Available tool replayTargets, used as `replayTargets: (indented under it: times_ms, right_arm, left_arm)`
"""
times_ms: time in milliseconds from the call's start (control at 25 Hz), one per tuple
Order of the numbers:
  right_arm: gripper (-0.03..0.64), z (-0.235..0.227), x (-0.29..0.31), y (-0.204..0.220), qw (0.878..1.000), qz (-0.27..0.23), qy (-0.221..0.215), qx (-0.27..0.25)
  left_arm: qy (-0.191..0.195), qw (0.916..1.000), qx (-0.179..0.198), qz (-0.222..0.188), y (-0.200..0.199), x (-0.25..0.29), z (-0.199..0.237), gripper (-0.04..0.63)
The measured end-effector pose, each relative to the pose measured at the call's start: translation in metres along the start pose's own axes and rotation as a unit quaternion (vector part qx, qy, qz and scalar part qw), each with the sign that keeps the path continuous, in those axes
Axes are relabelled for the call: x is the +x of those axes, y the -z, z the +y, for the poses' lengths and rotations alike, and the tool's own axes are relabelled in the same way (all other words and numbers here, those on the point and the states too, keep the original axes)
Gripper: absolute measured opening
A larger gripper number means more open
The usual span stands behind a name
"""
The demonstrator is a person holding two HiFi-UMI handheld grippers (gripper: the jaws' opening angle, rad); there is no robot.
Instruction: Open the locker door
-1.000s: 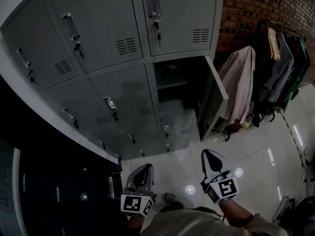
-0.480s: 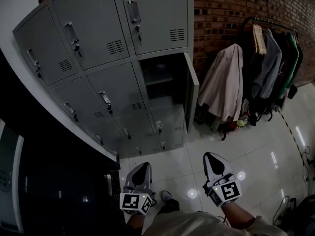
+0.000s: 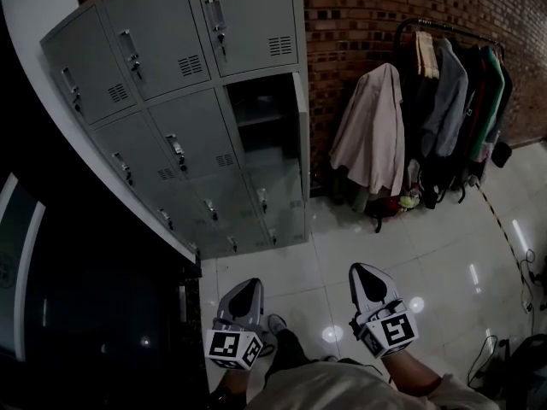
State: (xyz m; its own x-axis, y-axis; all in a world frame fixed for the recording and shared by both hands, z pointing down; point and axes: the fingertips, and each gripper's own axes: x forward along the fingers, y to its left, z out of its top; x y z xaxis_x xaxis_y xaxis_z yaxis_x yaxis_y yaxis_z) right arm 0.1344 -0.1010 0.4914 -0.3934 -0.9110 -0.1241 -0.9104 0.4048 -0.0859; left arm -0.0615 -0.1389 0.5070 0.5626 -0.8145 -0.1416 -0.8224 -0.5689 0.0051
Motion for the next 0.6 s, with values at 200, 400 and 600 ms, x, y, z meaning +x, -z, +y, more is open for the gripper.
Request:
replayTargets:
  times_ms: [200,400,600]
  right_arm:
    - [0.000,0.006,-0.031,-0.002,1.000,0.005,-0.008,0.009]
    - [0.000,0.014,-0.051,-0.012,1.000,-0.012,-0.018,0.008]
    - [0.000,0.023,-0.051,-0.021,0.999,-0.030,-0.019,0.013]
  left_arm:
    - [-0.005,1.0000,0.004,0.004,-0.005,-0.024,-0.033,0.048]
    - [-0.004,0.9998,0.018,0.001,-0.014,-0.044,-0.053,0.048]
    - [0.005,0.9999,0.006,0.015,-0.008,-0.047,-0.059,0.048]
